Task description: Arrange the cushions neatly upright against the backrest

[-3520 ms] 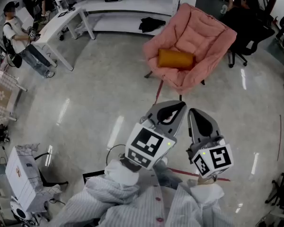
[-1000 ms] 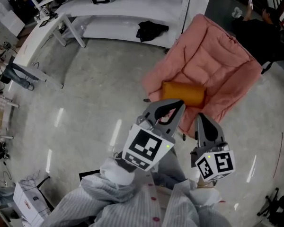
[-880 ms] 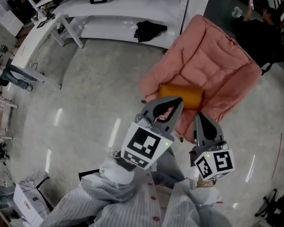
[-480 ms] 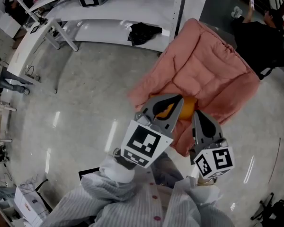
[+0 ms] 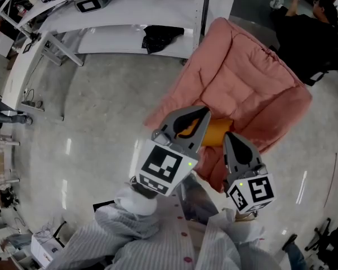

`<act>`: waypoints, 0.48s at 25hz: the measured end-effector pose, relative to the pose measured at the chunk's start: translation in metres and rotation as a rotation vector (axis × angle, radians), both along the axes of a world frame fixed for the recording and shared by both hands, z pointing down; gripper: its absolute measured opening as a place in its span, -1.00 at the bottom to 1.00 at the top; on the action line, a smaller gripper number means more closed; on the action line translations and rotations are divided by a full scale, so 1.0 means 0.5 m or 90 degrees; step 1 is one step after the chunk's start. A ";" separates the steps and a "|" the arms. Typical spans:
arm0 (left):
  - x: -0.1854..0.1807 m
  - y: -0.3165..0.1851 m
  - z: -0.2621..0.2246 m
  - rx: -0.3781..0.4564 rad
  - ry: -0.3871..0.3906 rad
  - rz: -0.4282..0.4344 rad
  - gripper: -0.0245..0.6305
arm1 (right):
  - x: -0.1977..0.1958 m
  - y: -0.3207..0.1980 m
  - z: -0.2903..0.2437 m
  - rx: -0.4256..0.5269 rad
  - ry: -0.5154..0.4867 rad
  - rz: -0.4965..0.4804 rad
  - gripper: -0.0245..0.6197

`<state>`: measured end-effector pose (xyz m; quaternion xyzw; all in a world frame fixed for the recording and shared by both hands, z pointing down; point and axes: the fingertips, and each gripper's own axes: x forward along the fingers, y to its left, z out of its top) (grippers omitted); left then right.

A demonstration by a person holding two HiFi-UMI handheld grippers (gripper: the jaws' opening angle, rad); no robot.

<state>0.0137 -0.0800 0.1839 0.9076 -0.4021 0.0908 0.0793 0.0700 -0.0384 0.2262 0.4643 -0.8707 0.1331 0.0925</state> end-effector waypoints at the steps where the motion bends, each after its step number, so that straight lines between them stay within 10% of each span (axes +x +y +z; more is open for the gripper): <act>1: -0.005 -0.019 0.005 -0.004 -0.001 0.005 -0.90 | 0.000 -0.017 0.003 -0.003 -0.001 0.008 -0.89; 12: -0.041 -0.165 0.084 -0.049 -0.025 0.066 -0.90 | 0.018 -0.156 0.067 -0.040 -0.005 0.120 -0.89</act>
